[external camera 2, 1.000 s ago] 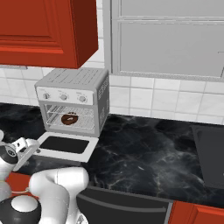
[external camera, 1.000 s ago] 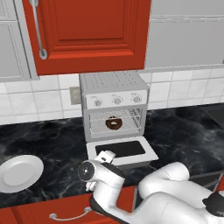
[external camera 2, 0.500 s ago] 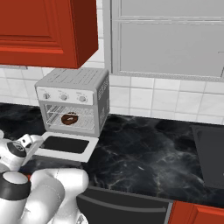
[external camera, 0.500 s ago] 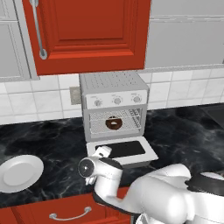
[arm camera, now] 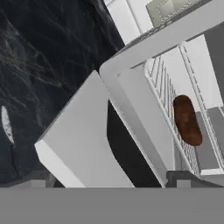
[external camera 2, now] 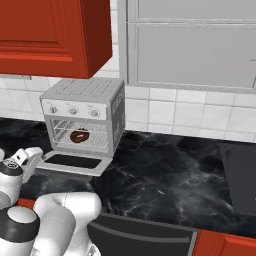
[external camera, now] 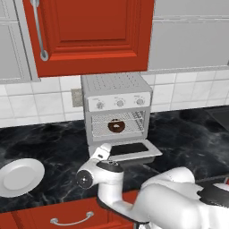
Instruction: Pick up the bagel from the plate, place it on the toaster oven rack, close the door, and set the timer.
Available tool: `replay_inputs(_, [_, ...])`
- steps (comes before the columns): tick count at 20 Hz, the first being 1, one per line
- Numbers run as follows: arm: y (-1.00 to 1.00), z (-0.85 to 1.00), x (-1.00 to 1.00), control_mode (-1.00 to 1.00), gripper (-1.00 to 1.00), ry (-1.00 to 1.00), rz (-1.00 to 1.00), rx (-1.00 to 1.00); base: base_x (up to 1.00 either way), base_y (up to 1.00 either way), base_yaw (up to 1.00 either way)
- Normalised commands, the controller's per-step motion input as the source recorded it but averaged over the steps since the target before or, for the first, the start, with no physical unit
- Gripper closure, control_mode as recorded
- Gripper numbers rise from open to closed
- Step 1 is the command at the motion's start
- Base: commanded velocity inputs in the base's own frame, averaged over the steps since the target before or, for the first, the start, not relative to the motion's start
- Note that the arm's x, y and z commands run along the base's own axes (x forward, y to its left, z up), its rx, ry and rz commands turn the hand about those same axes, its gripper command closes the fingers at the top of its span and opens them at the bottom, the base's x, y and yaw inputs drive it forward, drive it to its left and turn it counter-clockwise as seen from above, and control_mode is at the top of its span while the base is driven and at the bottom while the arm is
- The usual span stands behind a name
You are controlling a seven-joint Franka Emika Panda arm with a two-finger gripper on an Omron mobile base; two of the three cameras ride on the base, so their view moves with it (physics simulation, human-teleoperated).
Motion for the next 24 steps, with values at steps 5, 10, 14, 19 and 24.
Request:
replay_inputs(5, [0.0,0.79,0.6,-1.0,-1.0,-0.15,0.0,-0.1,0.0,0.0,0.0])
replay_inputs(10, [0.0,0.5,0.82,-1.0,-1.0,-0.09,0.0,-0.08,0.0,0.0,0.0])
replay_inputs(14, [0.0,0.43,0.8,-1.0,-1.0,-0.05,0.0,-0.07,0.0,0.0,0.0])
replay_inputs(19, [0.08,0.04,0.6,-1.0,-1.0,-0.01,0.06,-0.11,0.0,0.0,0.0])
replay_inputs(24, [0.19,-0.11,0.29,-1.0,-1.0,-0.13,0.29,-0.18,0.0,0.0,0.0])
